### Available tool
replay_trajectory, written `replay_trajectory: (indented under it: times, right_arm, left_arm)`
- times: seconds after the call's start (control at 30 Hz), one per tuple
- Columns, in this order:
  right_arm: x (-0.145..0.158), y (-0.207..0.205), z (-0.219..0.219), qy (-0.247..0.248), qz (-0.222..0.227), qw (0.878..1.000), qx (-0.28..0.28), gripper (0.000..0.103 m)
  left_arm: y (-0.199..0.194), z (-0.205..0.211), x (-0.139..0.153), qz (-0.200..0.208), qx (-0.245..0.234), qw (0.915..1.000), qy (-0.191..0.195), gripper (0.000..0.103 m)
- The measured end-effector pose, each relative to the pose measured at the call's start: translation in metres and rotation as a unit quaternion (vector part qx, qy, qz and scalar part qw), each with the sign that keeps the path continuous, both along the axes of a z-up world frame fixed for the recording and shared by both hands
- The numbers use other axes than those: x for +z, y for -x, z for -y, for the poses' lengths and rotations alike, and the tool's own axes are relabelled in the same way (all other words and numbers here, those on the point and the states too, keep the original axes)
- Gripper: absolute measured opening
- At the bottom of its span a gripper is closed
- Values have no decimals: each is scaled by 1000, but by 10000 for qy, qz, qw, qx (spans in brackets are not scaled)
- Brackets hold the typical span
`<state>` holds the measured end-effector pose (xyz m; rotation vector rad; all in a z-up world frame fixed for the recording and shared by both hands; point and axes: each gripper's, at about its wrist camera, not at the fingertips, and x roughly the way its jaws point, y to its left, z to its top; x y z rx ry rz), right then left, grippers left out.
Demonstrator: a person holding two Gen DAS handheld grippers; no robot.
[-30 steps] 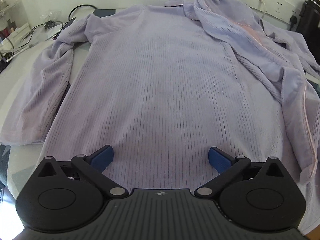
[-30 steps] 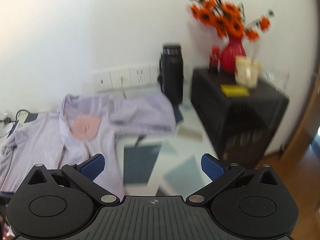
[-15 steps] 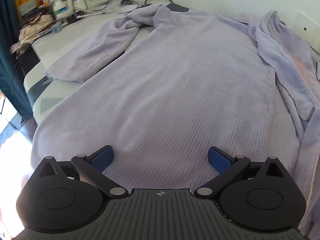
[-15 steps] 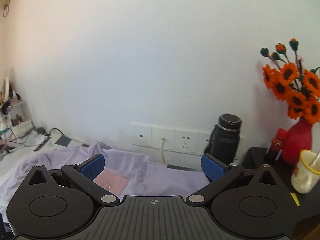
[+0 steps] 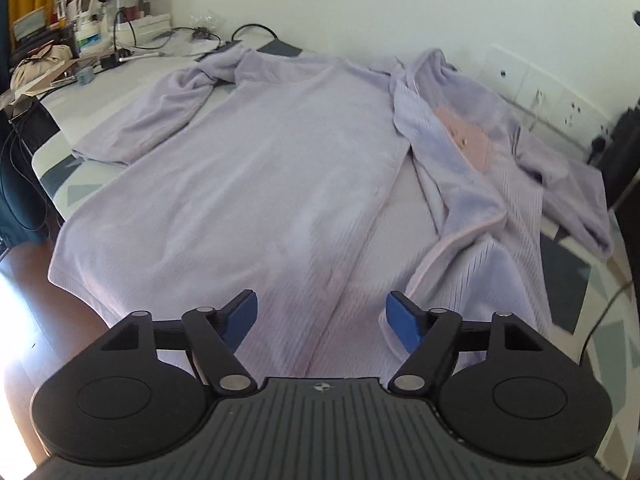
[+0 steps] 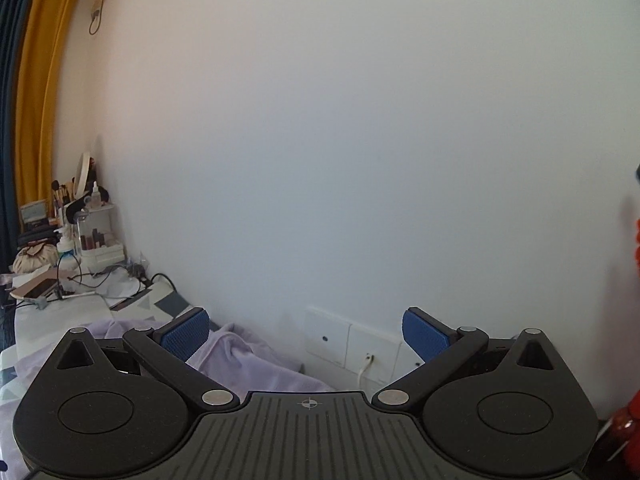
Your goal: Fold clothes
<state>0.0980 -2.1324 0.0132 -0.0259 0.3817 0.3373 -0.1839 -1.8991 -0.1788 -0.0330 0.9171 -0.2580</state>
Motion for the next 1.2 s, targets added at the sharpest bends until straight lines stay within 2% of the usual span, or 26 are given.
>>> replay_trajectory:
  times: [0.07,0.17,0.37,0.4,0.43,0.5,0.57,0.6,0.67,0.73,0.87,1.2]
  right_arm:
    - [-27,-19,-5,-36,-253,9996,83,102]
    - [-69,-42,-20,122,-703,9974,88,102]
    - [-151,-69,-60,812,-1472,9857,108,102]
    - [-164,-71,-65,880,-1576,9834,161,102]
    - [-177,-72,-72,940,-1676,9811,217,102]
    - [-200,-76,-84,945,-1831,9780,326,102]
    - [-222,-82,-92,915,-2054,9739,318,101]
    - [-232,-85,-94,919,-2164,9716,271,101]
    - [-244,-90,-94,1004,-2316,9676,93,101]
    - [-254,-91,-96,1114,-2325,9662,43,102]
    - [-263,-86,-99,1221,-2179,9683,58,102]
    - [-268,-81,-90,1019,-1807,9782,125,102]
  left_arm:
    - [2,4,-15,-151,-52,9997,206,72]
    - [4,9,-25,-165,-99,9978,630,72]
    - [2,32,-31,-86,-454,9961,750,72]
    - [1,34,-32,-103,-489,9957,783,67]
    - [-1,33,-33,-158,-494,9951,840,57]
    - [-4,32,-34,-268,-505,9938,954,45]
    - [-5,31,-34,-331,-502,9931,1007,39]
    - [-4,31,-33,-312,-516,9935,961,32]
    - [-2,30,-31,-289,-529,9941,899,25]
    - [-2,24,-29,-331,-448,9932,1019,18]
    - [-5,10,-31,-491,-92,9889,1397,16]
    - [6,-3,-6,-137,557,9869,1507,13]
